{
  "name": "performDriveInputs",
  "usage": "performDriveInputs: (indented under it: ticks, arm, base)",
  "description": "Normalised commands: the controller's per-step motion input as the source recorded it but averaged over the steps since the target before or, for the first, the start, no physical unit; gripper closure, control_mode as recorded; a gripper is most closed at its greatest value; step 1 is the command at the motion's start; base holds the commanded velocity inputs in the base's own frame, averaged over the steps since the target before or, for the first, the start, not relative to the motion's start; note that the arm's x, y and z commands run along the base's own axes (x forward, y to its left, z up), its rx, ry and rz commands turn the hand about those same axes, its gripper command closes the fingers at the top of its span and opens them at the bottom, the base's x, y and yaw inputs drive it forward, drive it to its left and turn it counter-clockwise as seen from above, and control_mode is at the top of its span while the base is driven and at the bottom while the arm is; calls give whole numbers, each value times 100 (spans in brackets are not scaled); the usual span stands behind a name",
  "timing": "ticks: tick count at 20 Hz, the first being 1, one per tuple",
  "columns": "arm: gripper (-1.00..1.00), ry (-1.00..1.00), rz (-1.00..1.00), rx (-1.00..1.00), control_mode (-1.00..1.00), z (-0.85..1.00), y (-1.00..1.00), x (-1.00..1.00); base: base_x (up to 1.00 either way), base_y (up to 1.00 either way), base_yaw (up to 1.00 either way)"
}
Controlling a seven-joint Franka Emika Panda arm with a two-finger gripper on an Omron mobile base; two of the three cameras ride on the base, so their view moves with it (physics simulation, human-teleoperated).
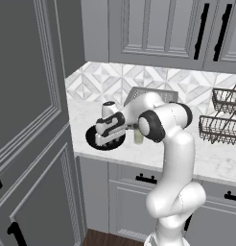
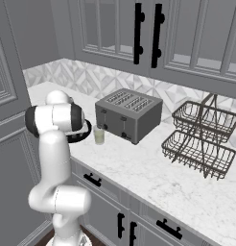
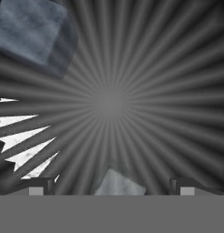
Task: Grab a lemon wedge from the fridge and one ice cube from the ice bowl, and put them in the glass of lemonade.
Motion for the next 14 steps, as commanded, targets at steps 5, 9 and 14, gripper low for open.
performDriveInputs:
  ticks: [5,9,14]
  arm:
    - [-100,0,0,0,-100,-35,0,0]
    - [-100,0,0,1,-100,-18,0,0]
    - [100,1,0,0,-100,-6,0,0]
  base:
    - [0,0,0]
    - [0,0,0]
    - [0,0,0]
